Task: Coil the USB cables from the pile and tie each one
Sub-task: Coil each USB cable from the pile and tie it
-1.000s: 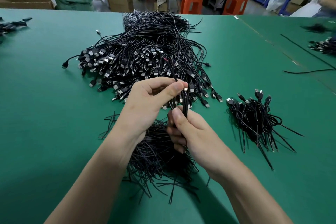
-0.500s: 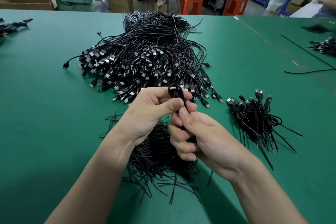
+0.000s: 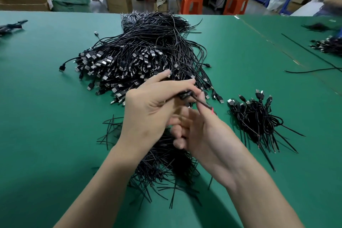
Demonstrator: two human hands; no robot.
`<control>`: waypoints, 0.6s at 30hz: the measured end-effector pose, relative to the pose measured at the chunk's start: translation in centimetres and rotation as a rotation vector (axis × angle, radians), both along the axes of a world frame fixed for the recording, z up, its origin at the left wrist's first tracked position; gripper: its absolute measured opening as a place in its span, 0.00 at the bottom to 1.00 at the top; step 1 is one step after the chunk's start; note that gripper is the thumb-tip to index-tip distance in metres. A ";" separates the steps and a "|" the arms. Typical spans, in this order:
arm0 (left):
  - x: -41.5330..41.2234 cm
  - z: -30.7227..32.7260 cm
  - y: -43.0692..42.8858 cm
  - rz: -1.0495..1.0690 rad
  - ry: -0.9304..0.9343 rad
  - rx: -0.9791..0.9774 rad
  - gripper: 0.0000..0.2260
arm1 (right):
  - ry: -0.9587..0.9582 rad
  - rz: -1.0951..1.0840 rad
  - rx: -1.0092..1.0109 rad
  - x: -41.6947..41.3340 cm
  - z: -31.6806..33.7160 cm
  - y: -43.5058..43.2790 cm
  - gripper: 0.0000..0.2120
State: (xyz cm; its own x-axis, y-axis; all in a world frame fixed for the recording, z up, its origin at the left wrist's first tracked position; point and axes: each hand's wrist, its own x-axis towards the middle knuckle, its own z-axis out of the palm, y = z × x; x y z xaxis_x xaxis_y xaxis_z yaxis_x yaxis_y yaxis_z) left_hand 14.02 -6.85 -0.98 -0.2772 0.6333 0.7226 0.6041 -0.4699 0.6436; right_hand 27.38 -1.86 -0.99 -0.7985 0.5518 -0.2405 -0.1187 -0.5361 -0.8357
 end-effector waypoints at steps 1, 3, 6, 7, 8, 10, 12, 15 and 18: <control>0.2 -0.1 0.1 0.012 0.056 0.015 0.16 | 0.084 -0.044 -0.055 -0.3 0.5 0.1 0.24; 0.3 -0.2 0.3 0.029 0.100 0.043 0.19 | 0.182 -0.109 -0.145 -0.8 1.4 0.3 0.23; 0.4 -0.5 0.4 0.028 0.101 0.063 0.19 | 0.228 -0.164 -0.218 -1.0 2.1 0.5 0.28; 0.4 -0.6 0.4 0.022 0.106 0.062 0.19 | 0.247 -0.195 -0.233 -1.0 2.2 0.4 0.28; 0.5 -0.6 0.4 0.036 0.141 0.065 0.18 | 0.272 -0.224 -0.237 -1.1 2.4 0.3 0.25; 0.5 -0.4 0.5 0.111 0.295 0.090 0.16 | 0.300 -0.296 -0.209 -0.9 2.5 0.5 0.16; -0.4 -0.2 0.5 0.157 0.421 0.097 0.14 | 0.250 -0.376 -0.104 -0.4 2.4 0.9 0.16; -1.8 -0.2 0.2 0.143 0.420 -0.026 0.15 | 0.113 -0.464 0.183 0.0 1.8 1.7 0.17; -2.4 -0.3 -0.2 0.125 0.125 -0.169 0.16 | -0.095 -0.440 0.441 -0.2 1.3 1.5 0.17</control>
State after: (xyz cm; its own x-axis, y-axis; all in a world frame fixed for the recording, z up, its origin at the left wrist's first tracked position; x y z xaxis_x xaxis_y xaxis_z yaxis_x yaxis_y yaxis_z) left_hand 11.66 -7.03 -1.25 -0.2758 0.7142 0.6433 0.7310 -0.2787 0.6229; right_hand 27.19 -0.35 0.30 -0.4607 0.8872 0.0255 -0.1639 -0.0568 -0.9848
